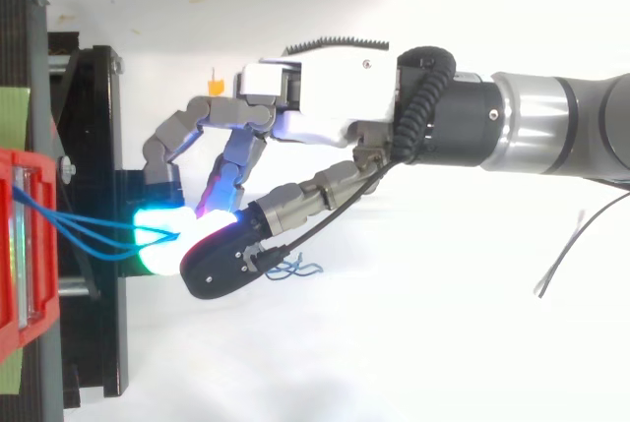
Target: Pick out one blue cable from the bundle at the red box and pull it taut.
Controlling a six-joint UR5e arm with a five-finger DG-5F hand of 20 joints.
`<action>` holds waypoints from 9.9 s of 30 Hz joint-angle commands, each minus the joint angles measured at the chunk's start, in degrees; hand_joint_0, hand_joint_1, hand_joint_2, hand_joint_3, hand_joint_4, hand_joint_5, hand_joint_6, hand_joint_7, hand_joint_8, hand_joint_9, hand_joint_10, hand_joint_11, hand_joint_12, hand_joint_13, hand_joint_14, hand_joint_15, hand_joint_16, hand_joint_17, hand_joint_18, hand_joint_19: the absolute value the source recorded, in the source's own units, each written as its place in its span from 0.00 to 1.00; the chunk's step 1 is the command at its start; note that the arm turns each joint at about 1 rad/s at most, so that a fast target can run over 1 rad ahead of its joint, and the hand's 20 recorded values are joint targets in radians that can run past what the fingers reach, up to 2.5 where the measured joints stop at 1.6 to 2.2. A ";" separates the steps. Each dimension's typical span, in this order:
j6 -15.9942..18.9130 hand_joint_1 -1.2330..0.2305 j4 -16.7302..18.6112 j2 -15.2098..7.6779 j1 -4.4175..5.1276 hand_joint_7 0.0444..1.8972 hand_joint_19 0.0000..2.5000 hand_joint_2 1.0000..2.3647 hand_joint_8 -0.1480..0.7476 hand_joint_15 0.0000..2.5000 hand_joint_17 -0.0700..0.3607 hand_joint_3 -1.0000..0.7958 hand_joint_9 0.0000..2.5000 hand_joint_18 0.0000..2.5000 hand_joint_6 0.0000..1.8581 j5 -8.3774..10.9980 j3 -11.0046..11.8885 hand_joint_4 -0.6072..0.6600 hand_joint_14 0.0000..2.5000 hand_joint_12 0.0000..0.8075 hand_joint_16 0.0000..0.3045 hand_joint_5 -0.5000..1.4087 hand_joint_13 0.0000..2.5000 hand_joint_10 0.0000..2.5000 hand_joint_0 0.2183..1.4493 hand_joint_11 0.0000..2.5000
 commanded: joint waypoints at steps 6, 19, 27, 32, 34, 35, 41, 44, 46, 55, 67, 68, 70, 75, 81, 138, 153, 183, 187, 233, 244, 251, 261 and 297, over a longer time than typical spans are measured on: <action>0.30 0.27 -2.34 0.48 -0.88 0.58 0.19 0.01 0.53 0.19 0.40 0.45 0.50 0.37 0.50 -1.32 0.72 0.46 0.01 0.49 0.15 0.21 0.43 0.01 0.38 0.24; 0.30 0.24 -8.84 2.85 -2.37 0.62 0.18 0.00 0.53 0.19 0.40 0.32 0.52 0.38 0.50 -2.55 0.72 0.41 0.01 0.48 0.15 0.21 0.44 0.01 0.44 0.25; 0.39 0.22 -11.22 3.47 -2.55 0.60 0.18 0.00 0.52 0.20 0.39 0.28 0.53 0.38 0.51 -2.99 0.72 0.38 0.01 0.47 0.14 0.21 0.45 0.01 0.45 0.26; 0.39 0.22 -12.18 3.82 -2.63 0.58 0.19 0.00 0.52 0.20 0.39 0.28 0.53 0.39 0.50 -2.99 0.72 0.43 0.01 0.47 0.14 0.21 0.45 0.01 0.40 0.26; 0.39 0.23 -12.45 3.82 -2.55 0.56 0.19 0.00 0.52 0.20 0.39 0.28 0.53 0.39 0.50 -3.08 0.81 0.47 0.01 0.47 0.14 0.21 0.45 0.01 0.36 0.26; 0.39 0.24 -12.45 3.82 -2.63 0.55 0.19 0.00 0.51 0.21 0.39 0.28 0.52 0.39 0.49 -2.99 0.72 0.50 0.01 0.47 0.14 0.21 0.45 0.01 0.33 0.25; 0.39 0.28 -12.45 3.82 -2.72 0.55 0.19 0.00 0.53 0.20 0.42 0.28 0.52 0.40 0.48 -2.99 0.72 0.54 0.01 0.50 0.16 0.21 0.45 0.01 0.25 0.25; 0.39 0.33 -12.54 3.82 -2.72 0.54 0.19 0.00 0.54 0.20 0.43 0.28 0.52 0.41 0.48 -2.99 0.72 0.55 0.01 0.52 0.17 0.21 0.45 0.01 0.22 0.24; 0.39 0.35 -12.62 3.82 -2.81 0.54 0.19 0.00 0.55 0.20 0.44 0.28 0.52 0.41 0.48 -2.99 0.72 0.55 0.01 0.53 0.18 0.21 0.45 0.01 0.20 0.24; 0.39 0.45 -12.62 3.82 -2.99 0.55 0.22 0.00 0.52 0.21 0.42 0.28 0.52 0.39 0.46 -3.08 0.72 0.51 0.01 0.49 0.16 0.21 0.45 0.01 0.30 0.24; 0.39 0.35 -12.62 3.82 -2.99 0.57 0.22 0.01 0.53 0.21 0.42 0.33 0.52 0.39 0.47 -3.08 0.72 0.51 0.01 0.50 0.16 0.22 0.45 0.01 0.31 0.24; 0.39 0.36 -12.71 3.82 -2.99 0.56 0.22 0.00 0.53 0.21 0.42 0.31 0.52 0.39 0.47 -3.08 0.72 0.51 0.01 0.49 0.16 0.22 0.45 0.01 0.30 0.24; 0.39 0.37 -12.54 3.82 -2.99 0.56 0.22 0.00 0.53 0.21 0.42 0.29 0.53 0.39 0.47 -2.91 0.72 0.51 0.01 0.49 0.16 0.22 0.45 0.01 0.29 0.24; 0.39 0.40 -12.71 3.82 -2.99 0.55 0.22 0.00 0.53 0.21 0.43 0.28 0.53 0.39 0.47 -3.08 0.72 0.51 0.01 0.51 0.17 0.22 0.46 0.01 0.27 0.24; 0.39 0.47 -12.62 3.91 -2.99 0.55 0.21 0.00 0.55 0.21 0.46 0.28 0.53 0.40 0.46 -3.08 0.72 0.53 0.01 0.54 0.19 0.22 0.46 0.01 0.22 0.23; 0.39 0.32 -12.62 3.82 -2.63 0.47 0.20 0.02 0.54 0.21 0.42 0.47 0.49 0.37 0.51 -3.08 0.81 0.49 0.01 0.50 0.16 0.19 0.44 0.01 0.35 0.25; 0.39 0.45 -12.71 3.82 -2.72 0.44 0.21 0.00 0.56 0.21 0.46 0.28 0.49 0.39 0.45 -3.08 0.72 0.61 0.01 0.55 0.19 0.19 0.44 0.01 0.22 0.23; 0.39 0.31 -13.06 4.61 -3.34 0.44 0.22 0.01 0.52 0.21 0.43 0.37 0.47 0.38 0.49 -6.33 0.81 0.53 0.01 0.50 0.17 0.18 0.44 0.01 0.37 0.25; 0.39 0.34 -13.06 4.70 -3.43 0.43 0.22 0.00 0.52 0.21 0.43 0.28 0.48 0.38 0.49 -6.60 0.81 0.56 0.01 0.50 0.17 0.19 0.44 0.01 0.33 0.25; 0.39 0.45 -14.56 4.61 -3.69 0.46 0.22 0.00 0.56 0.22 0.45 0.28 0.55 0.42 0.47 -6.51 2.57 0.57 0.01 0.51 0.18 0.21 0.49 0.01 0.23 0.26; 0.39 0.44 -15.26 4.70 -3.69 0.50 0.24 0.01 0.55 0.23 0.43 0.36 0.57 0.42 0.46 -6.60 2.83 0.52 0.01 0.50 0.17 0.21 0.49 0.01 0.32 0.26; 0.39 0.39 -17.90 4.61 -3.69 0.52 0.24 0.01 0.55 0.23 0.43 0.42 0.56 0.42 0.47 -6.60 3.45 0.53 0.01 0.50 0.17 0.21 0.49 0.01 0.31 0.27; 0.39 0.35 -18.34 4.70 -3.34 0.51 0.23 0.01 0.56 0.23 0.45 0.44 0.55 0.43 0.49 -6.60 3.53 0.54 0.01 0.52 0.18 0.20 0.49 0.01 0.31 0.27; 1.27 0.25 -20.09 4.61 -3.51 0.53 0.23 0.00 0.54 0.23 0.42 0.28 0.55 0.42 0.49 -6.51 3.71 0.47 0.01 0.48 0.16 0.21 0.49 0.01 0.40 0.27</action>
